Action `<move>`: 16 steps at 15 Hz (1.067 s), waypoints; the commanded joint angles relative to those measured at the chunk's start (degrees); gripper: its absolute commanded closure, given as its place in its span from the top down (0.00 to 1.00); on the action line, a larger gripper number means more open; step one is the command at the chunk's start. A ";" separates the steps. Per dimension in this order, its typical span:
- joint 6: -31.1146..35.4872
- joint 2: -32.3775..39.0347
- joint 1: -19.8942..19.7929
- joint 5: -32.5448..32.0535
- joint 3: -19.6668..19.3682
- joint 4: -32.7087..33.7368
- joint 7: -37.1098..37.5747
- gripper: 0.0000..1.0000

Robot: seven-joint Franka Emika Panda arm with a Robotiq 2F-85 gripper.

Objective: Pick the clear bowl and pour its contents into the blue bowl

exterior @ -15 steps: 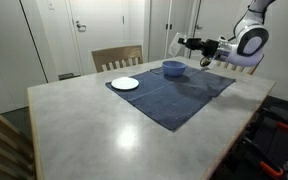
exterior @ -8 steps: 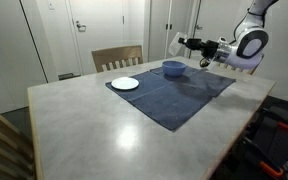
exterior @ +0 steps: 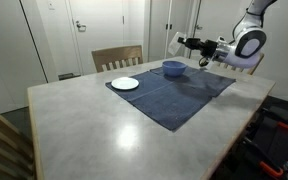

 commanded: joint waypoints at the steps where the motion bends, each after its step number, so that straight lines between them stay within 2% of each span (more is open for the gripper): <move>1: 4.23 -1.35 0.88 0.62 -0.41 1.16 1.97 0.02; 6: 12.10 -4.44 2.42 -0.30 -0.54 0.80 4.31 0.02; 11: 25.49 -8.69 5.30 -2.27 0.03 1.94 10.23 0.02; 16: 41.17 -12.89 8.70 -7.55 1.74 4.41 19.66 0.02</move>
